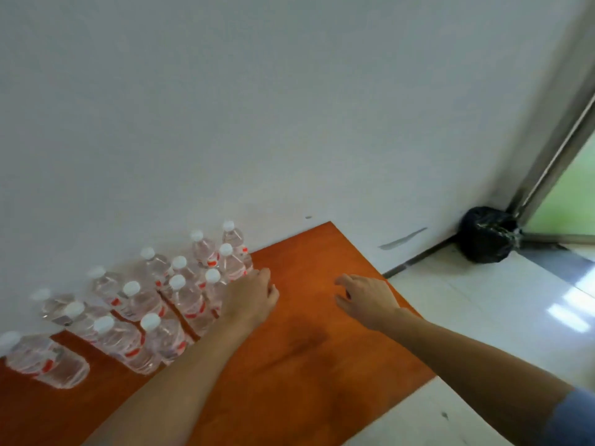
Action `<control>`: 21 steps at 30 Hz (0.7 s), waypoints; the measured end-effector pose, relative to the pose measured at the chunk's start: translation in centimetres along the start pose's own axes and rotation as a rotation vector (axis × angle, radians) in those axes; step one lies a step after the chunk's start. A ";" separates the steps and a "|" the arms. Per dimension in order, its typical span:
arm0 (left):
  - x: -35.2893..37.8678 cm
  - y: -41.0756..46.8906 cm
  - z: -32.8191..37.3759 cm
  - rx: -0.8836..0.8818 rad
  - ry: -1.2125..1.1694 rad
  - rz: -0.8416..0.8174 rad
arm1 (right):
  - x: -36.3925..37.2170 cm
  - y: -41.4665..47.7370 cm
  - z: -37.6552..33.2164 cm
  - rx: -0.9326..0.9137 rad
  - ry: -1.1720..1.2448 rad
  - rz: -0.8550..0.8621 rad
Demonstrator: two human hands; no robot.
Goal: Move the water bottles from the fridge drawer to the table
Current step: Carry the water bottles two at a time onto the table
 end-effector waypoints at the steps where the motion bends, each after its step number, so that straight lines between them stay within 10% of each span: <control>1: -0.3 -0.1 3.1 0.061 -0.006 -0.012 | -1.2 -2.4 2.2 0.054 0.001 0.023; 21: -11.0 -7.7 68.4 1.130 -0.181 0.054 | -21.4 -54.8 35.9 1.109 -0.066 0.529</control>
Point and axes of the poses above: each hand's wrist, its own y-axis towards the middle knuckle, its own x-axis out of the palm, z = x × y, the point moved 1 cm from there along y, towards the middle knuckle, and after that the axes turned 15 degrees about y, right-handed, at the moved point
